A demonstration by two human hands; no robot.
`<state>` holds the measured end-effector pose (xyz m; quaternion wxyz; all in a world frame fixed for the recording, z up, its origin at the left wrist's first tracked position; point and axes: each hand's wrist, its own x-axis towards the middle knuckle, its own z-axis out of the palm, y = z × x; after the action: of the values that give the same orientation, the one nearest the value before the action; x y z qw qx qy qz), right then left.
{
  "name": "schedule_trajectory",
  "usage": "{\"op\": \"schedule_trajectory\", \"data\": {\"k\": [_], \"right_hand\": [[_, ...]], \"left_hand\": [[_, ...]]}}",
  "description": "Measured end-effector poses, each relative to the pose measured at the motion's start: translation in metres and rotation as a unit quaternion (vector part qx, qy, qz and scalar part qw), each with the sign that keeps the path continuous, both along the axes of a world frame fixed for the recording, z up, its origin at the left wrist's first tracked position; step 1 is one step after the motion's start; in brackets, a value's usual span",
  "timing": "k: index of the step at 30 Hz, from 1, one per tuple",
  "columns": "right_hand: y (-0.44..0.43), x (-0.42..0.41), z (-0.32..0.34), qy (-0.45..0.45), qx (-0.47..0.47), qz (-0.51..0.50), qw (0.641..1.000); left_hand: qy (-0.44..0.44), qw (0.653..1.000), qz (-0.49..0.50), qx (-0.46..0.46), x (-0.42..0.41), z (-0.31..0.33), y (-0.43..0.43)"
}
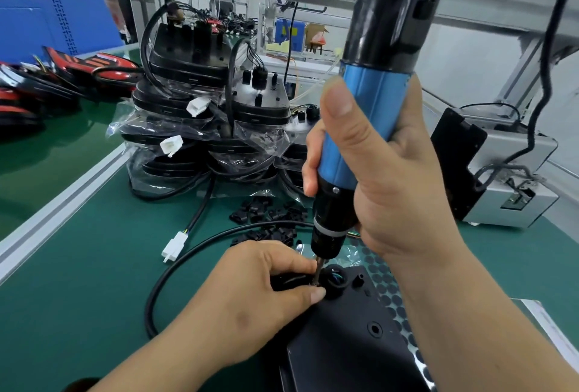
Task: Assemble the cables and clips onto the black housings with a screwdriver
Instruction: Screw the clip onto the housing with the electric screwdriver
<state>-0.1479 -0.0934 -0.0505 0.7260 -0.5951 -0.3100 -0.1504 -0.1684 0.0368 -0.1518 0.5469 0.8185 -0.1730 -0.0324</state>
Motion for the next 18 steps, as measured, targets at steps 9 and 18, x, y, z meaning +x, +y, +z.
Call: {"op": "schedule_trajectory", "data": {"k": [9, 18], "right_hand": [[-0.0018, -0.0009, -0.0006, -0.002, 0.014, 0.011, 1.000], [-0.0027, 0.0000, -0.0014, 0.010, 0.012, 0.021, 1.000]], "left_hand": [[-0.015, 1.000, 0.006, 0.010, -0.0020, 0.0022, -0.0007], [-0.010, 0.999, 0.009, 0.035, -0.0021, 0.0042, 0.0007]]}}
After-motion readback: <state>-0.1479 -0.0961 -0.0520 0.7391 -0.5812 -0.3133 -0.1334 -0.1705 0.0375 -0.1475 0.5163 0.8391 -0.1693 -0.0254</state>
